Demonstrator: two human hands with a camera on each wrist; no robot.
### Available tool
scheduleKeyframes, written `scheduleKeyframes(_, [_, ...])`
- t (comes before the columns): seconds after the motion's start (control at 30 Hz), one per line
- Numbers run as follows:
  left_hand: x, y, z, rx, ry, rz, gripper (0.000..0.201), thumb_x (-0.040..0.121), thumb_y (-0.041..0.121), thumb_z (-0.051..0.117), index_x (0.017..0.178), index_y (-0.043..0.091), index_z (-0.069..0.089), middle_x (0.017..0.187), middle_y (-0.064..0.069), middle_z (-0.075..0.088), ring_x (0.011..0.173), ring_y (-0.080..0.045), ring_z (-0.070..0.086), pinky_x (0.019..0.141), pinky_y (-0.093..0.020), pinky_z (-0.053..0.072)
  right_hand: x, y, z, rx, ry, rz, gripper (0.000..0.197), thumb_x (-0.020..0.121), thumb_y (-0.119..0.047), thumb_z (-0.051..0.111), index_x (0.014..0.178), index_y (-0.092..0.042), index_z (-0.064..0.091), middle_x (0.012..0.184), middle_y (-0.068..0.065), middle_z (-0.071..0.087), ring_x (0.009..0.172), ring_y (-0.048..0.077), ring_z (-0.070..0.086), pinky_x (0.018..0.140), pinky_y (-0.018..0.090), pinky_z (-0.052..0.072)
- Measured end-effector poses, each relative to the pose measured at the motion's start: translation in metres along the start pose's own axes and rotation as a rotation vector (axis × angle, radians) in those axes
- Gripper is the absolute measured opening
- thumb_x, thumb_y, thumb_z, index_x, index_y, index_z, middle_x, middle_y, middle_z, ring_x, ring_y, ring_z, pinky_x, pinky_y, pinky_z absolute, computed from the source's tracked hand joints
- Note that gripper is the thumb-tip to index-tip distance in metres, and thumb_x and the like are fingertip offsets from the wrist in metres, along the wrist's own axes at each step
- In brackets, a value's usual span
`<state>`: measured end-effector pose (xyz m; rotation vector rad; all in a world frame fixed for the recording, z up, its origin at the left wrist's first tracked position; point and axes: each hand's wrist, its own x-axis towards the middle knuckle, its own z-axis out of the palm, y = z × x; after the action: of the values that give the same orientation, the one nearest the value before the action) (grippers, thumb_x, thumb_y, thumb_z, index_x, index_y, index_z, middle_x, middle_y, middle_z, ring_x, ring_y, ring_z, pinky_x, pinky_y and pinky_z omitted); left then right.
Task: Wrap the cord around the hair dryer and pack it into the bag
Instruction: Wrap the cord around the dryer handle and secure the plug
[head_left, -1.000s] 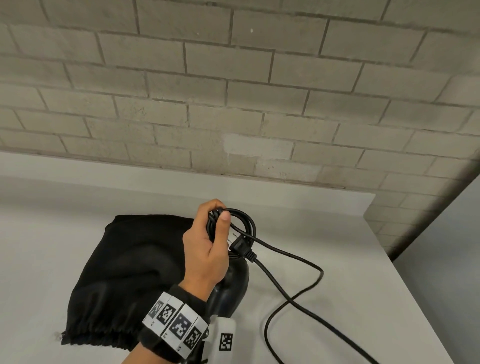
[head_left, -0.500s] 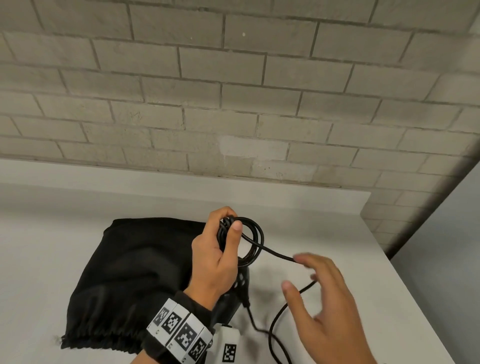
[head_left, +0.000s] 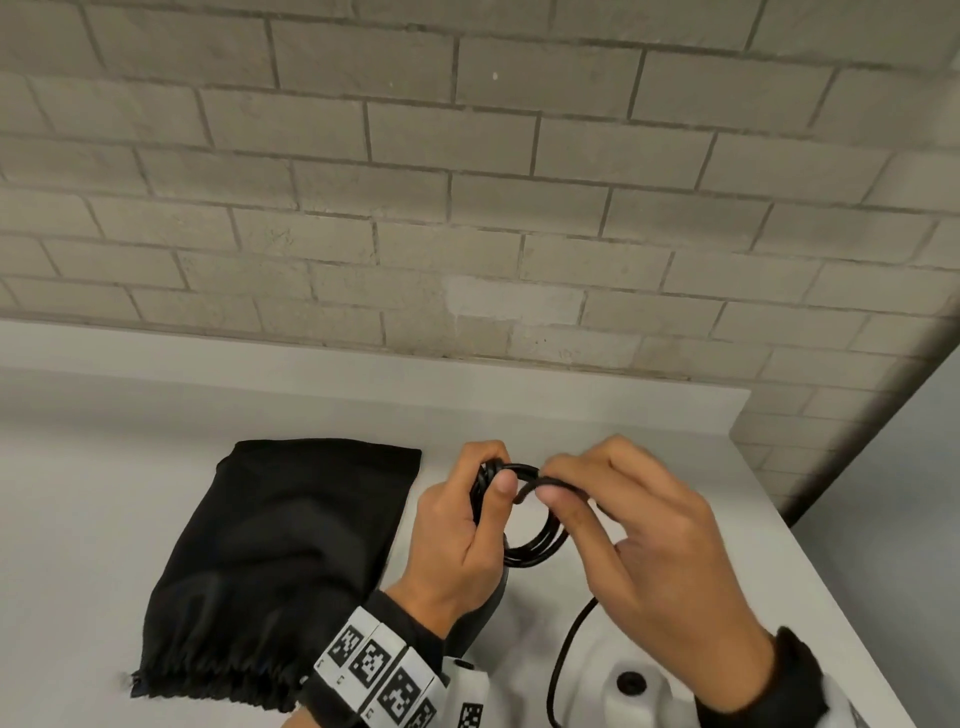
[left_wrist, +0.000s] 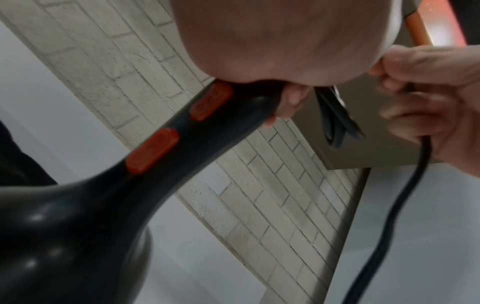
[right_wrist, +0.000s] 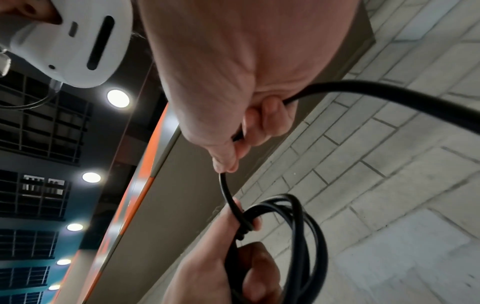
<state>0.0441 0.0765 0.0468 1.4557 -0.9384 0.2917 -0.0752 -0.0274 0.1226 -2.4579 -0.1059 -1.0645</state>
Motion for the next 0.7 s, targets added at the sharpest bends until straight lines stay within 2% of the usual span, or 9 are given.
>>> scheduleKeyframes(0.07, [-0.002,0.000,0.002,-0.048,-0.032,-0.016,0.036,0.100,0.059,0.034,0.099,0.028,0.051,0.058,0.020,0.048,0.045,-0.001,0.046,0.044,-0.023,0.038,0.009,0.004,0.001,0.094,0.022,0.025,0.009,0.092,-0.020,0.063,0.097,-0.018,0.071,0.082,-0.007,0.057,0.069,0.011,0.055,0.058,0.021,0.044])
scheduleKeyframes(0.2, [-0.003,0.000,-0.001,-0.092,-0.079,-0.008,0.049,0.096,0.064,0.036,0.107,0.020,0.054,0.057,0.016,0.049,0.044,0.000,0.048,0.046,-0.019,0.038,0.022,0.010,0.009,0.236,0.047,0.119,0.007,0.091,-0.020,0.067,0.093,-0.019,0.073,0.079,-0.006,0.059,0.067,0.019,0.057,0.057,0.026,0.046])
scheduleKeyframes(0.3, [-0.001,0.004,-0.003,-0.048,-0.081,0.047,0.050,0.090,0.066,0.048,0.105,0.019,0.055,0.054,0.001,0.050,0.044,-0.011,0.048,0.044,-0.029,0.042,0.024,0.012,0.016,0.278,0.062,0.201,0.006,0.089,-0.021,0.069,0.089,-0.021,0.074,0.076,-0.009,0.061,0.064,0.018,0.057,0.056,0.017,0.043])
scheduleKeyframes(0.37, [-0.002,0.003,-0.004,-0.052,-0.074,0.063,0.044,0.089,0.061,0.057,0.100,0.019,0.055,0.052,-0.001,0.048,0.043,-0.015,0.047,0.044,-0.034,0.042,0.024,0.013,0.022,0.329,0.066,0.282,0.005,0.087,-0.020,0.071,0.085,-0.022,0.075,0.075,-0.010,0.065,0.069,0.015,0.061,0.060,0.017,0.047])
scheduleKeyframes(0.43, [-0.003,0.001,-0.005,-0.039,-0.067,0.071,0.038,0.092,0.057,0.055,0.097,0.019,0.056,0.059,0.002,0.050,0.047,-0.012,0.048,0.046,-0.032,0.043,0.023,0.017,0.029,0.406,0.076,0.384,0.006,0.086,-0.019,0.072,0.083,-0.023,0.075,0.077,-0.010,0.070,0.075,0.012,0.066,0.067,0.020,0.051])
scheduleKeyframes(0.5, [-0.003,0.000,-0.005,-0.039,-0.064,0.065,0.037,0.095,0.057,0.050,0.095,0.019,0.056,0.064,0.003,0.051,0.050,-0.006,0.048,0.047,-0.023,0.042,0.020,0.019,0.035,0.499,0.084,0.488,0.007,0.085,-0.018,0.073,0.082,-0.023,0.076,0.079,-0.009,0.073,0.078,0.009,0.068,0.073,0.026,0.055])
scheduleKeyframes(0.57, [-0.005,0.000,-0.005,-0.064,-0.066,0.052,0.037,0.096,0.056,0.048,0.094,0.019,0.055,0.061,0.006,0.050,0.049,0.000,0.046,0.048,-0.017,0.039,0.017,0.018,0.039,0.590,0.098,0.566,0.007,0.085,-0.017,0.073,0.083,-0.023,0.075,0.075,-0.006,0.072,0.074,0.013,0.068,0.074,0.032,0.057])
scheduleKeyframes(0.7, [-0.006,0.000,-0.004,-0.129,-0.068,0.021,0.032,0.097,0.054,0.047,0.097,0.024,0.057,0.058,0.022,0.050,0.047,0.003,0.046,0.048,-0.016,0.039,0.011,0.020,0.043,0.657,0.095,0.636,0.006,0.083,-0.018,0.075,0.078,-0.020,0.075,0.075,-0.001,0.072,0.078,0.024,0.068,0.078,0.041,0.059])
